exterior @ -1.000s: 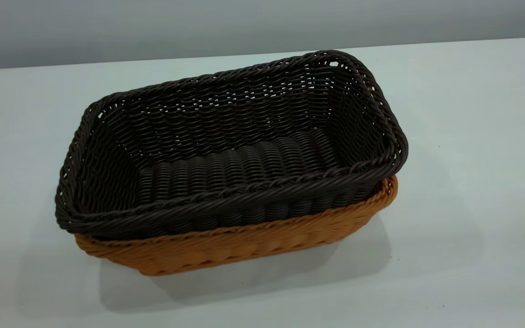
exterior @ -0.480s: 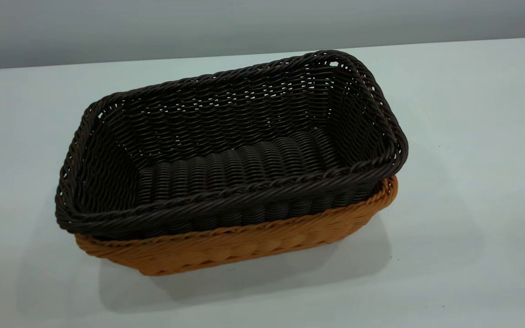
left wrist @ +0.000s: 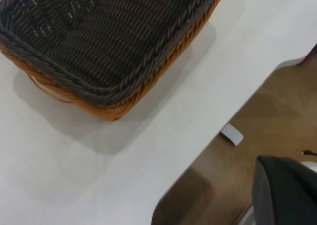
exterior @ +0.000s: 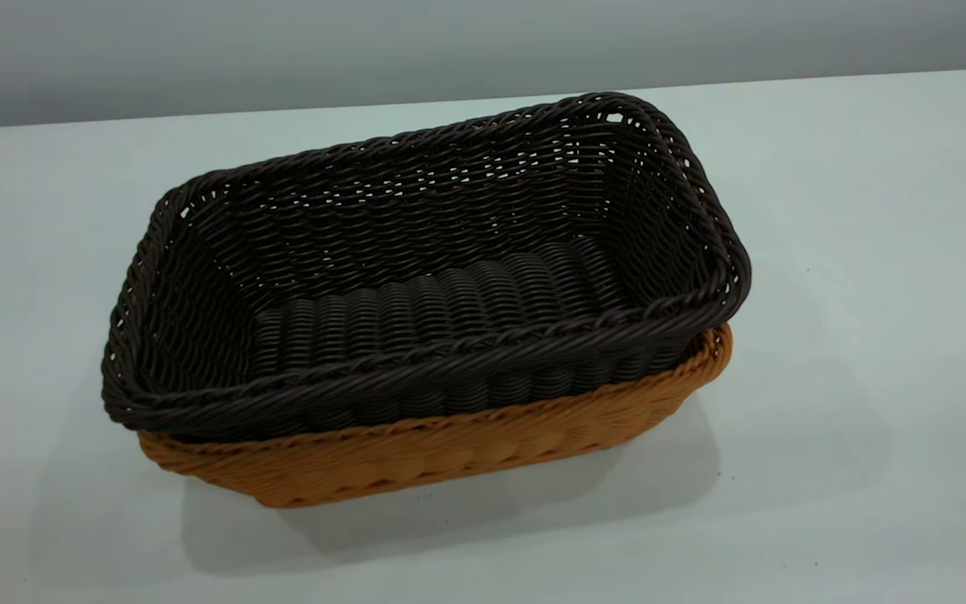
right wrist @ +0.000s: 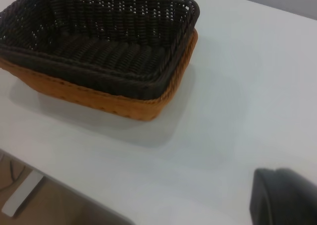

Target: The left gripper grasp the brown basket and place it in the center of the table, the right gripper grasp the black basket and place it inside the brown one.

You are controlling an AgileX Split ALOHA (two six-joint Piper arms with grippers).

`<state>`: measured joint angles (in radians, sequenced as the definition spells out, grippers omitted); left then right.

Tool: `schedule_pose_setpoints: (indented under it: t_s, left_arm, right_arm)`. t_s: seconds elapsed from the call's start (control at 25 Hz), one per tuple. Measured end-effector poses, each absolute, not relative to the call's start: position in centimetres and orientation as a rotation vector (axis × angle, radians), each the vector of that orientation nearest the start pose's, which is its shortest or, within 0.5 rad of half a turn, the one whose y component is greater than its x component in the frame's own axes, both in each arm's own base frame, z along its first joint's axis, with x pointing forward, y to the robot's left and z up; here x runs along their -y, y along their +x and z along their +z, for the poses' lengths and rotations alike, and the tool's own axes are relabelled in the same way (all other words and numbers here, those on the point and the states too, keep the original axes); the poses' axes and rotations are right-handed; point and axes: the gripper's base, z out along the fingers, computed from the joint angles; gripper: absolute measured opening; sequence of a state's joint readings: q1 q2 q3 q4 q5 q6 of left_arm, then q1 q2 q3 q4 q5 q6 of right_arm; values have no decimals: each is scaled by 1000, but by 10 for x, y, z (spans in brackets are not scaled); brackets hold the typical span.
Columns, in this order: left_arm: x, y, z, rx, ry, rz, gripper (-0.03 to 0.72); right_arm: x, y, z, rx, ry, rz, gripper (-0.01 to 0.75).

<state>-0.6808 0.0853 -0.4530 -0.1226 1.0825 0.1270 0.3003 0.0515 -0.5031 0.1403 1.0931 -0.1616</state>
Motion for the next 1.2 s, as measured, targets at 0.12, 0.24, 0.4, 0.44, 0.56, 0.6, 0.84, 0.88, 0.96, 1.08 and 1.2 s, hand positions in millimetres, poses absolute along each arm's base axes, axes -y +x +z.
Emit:
schedule_pose_setpoints:
  t_s: [0.12,0.24,0.4,0.44,0.56,0.6,0.84,0.88,0.96,1.08,1.2]
  left_arm:
    - [13,0,263,-2035,868,-462,-1]
    - [13,0,263,-2033,868,-463,-1]
    - [13,0,263,-2032,868,-463,-1]
    - [13,0,263,-2032,868,-463,-1]
    - [13,0,263,-2033,867,-462,-1]
    - [13,0,263,-2035,858,-458,-1]
    - [13,2,262,-2086,687,-366,-1]
    - [13,3,262,-2097,644,-345,-1]
    - [12,4,262,-2115,563,-302,-1]
    - [12,5,263,-2138,433,-234,-1]
    - [11,7,263,-2155,301,-165,-1]
  right_arm:
    - [-11,-3,276,-2069,-493,255,2]
    - [-12,-3,276,-2069,-493,262,2]
    - [-12,-3,276,-2071,-482,257,3]
    - [-12,-2,276,-2073,-468,249,3]
    - [-12,-2,277,-2086,-391,208,3]
    - [-12,-1,277,-2091,-354,187,3]
    - [-12,2,277,-2111,-113,51,3]
    - [-12,2,277,-2113,-72,28,3]
    - [-12,3,277,-2114,0,-13,3]
    - [-12,3,277,-2113,56,-44,3]
    - [-12,3,277,-2113,54,-43,3]
